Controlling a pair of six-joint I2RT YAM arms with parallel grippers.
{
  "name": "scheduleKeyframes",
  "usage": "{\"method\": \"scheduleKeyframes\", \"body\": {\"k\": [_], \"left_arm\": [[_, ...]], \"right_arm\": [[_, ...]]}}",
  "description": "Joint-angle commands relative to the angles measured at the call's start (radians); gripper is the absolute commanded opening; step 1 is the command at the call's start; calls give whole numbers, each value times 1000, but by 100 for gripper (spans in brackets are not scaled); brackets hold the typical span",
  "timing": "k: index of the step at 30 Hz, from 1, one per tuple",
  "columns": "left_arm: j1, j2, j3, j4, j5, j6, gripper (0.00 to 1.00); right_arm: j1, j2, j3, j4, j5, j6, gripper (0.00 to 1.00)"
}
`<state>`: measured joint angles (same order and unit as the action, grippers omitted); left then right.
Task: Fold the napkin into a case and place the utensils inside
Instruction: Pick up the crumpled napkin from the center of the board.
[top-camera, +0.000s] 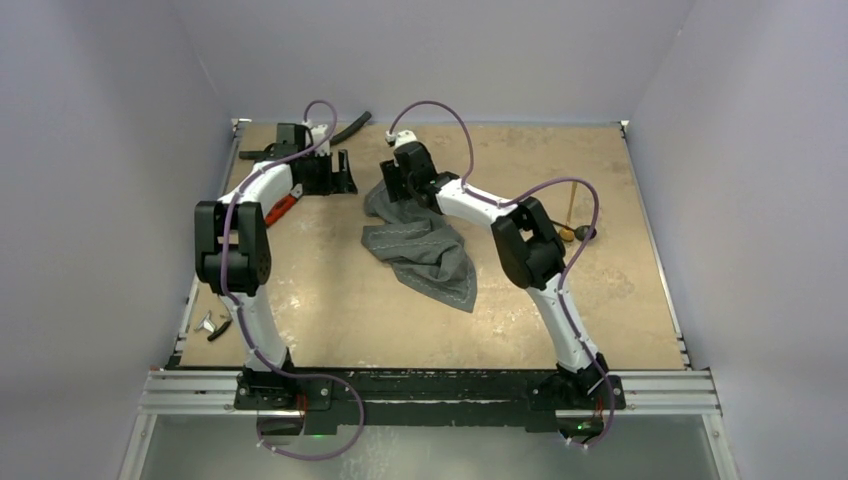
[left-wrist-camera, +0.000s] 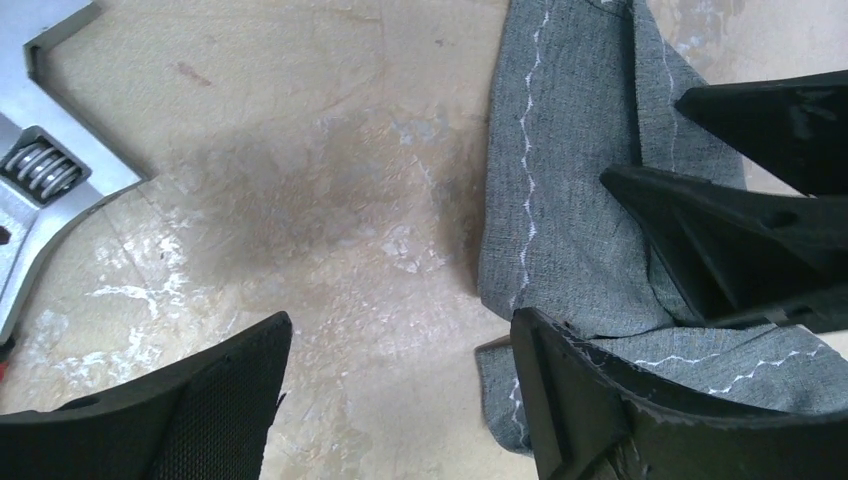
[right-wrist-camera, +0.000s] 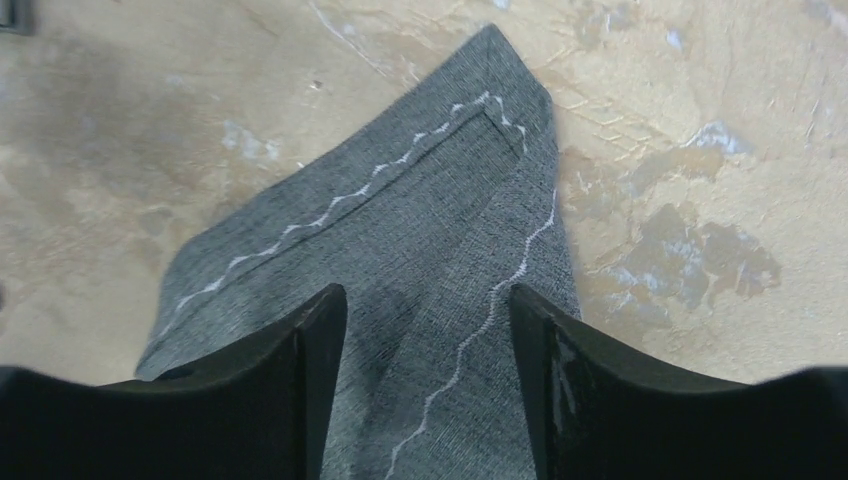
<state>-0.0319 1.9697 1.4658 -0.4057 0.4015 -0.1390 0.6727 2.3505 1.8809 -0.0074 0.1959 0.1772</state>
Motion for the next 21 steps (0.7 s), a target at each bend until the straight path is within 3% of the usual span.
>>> {"method": "scheduleKeyframes", "body": {"k": [1, 4, 8, 10, 17, 21], "left_arm": [[31, -58, 15, -12, 32, -16, 78], [32, -61, 19, -16, 30, -10, 76], [31, -57, 15, 7, 47, -23, 72], [22, -44, 20, 25, 52, -32, 71], [-64, 67, 160, 22, 18, -36, 70], [-110, 158, 271, 31, 22, -16, 75]], "right_arm": [[-5, 24, 85, -48, 49, -7, 59], [-5, 32, 95, -71, 54, -7, 45], [-7, -51, 20, -22, 81, -13, 11], [-12, -112, -33, 15, 82, -29, 0], [-68, -337, -269, 126, -87, -44, 0], [-83, -428, -403, 182, -205, -84, 0]]}}
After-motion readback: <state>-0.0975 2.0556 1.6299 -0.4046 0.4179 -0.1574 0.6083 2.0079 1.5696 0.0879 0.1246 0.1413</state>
